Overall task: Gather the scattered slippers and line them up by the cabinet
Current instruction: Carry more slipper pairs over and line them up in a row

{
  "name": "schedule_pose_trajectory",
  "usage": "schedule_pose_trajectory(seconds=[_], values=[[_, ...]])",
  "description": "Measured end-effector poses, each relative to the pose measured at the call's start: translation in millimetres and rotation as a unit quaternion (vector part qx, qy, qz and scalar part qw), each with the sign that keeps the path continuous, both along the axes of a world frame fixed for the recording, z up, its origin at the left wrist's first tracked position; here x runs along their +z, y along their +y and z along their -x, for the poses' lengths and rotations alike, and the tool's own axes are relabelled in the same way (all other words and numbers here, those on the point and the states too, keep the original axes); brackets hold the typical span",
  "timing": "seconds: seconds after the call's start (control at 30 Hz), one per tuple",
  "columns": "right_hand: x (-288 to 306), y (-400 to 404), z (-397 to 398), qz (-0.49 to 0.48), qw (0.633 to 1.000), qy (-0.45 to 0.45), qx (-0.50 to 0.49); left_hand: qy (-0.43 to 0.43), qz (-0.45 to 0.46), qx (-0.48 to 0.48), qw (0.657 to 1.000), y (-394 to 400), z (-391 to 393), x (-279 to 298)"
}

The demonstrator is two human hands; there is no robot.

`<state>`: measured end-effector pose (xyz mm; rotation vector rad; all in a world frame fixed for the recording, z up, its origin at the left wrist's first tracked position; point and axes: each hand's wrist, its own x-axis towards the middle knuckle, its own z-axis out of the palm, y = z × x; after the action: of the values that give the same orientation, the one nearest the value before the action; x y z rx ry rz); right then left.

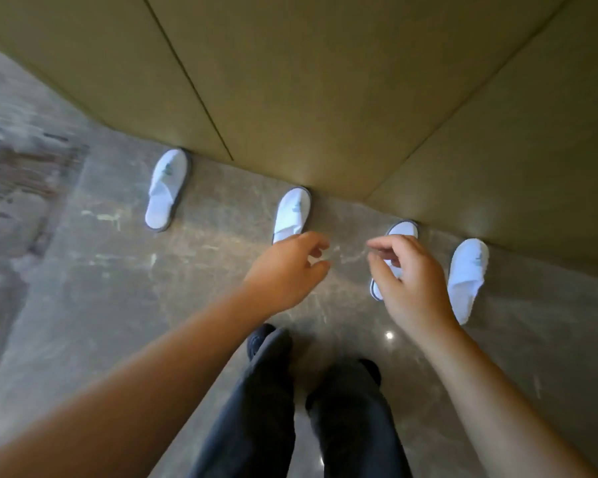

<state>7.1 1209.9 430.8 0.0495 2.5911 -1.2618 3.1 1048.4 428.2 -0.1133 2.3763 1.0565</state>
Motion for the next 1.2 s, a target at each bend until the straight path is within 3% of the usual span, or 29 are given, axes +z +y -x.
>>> schedule_pose_trajectory(seconds=[0.17, 0.37, 0.53, 0.7, 1.0, 1.07, 1.2], values=[[149, -68, -22, 0.068, 0.995, 0.003, 0.072, 0.031, -0.012, 0.12, 0.992, -67, -53, 147], [221, -112, -40, 0.109, 0.984, 0.0, 0.141, 0.06, -0.015, 0.257, 0.964, -105, -93, 221], [225, -143, -35, 0.111, 0.963, -0.014, 0.246, 0.081, -0.013, 0.372, 0.925, -126, -111, 236], [237, -219, -23, 0.111, 0.91, -0.01, 0.399, 0.125, -0.021, 0.545, 0.829, -170, -145, 255], [266, -419, -67, 0.156, 0.796, -0.005, 0.585, 0.155, -0.004, 0.733, 0.662, -258, -247, 239], [260, -461, -78, 0.149, 0.785, 0.001, 0.601, 0.163, -0.009, 0.746, 0.645, -297, -258, 232], [254, -538, -83, 0.131, 0.805, -0.016, 0.579, 0.181, 0.023, 0.732, 0.657, -409, -277, 237]])
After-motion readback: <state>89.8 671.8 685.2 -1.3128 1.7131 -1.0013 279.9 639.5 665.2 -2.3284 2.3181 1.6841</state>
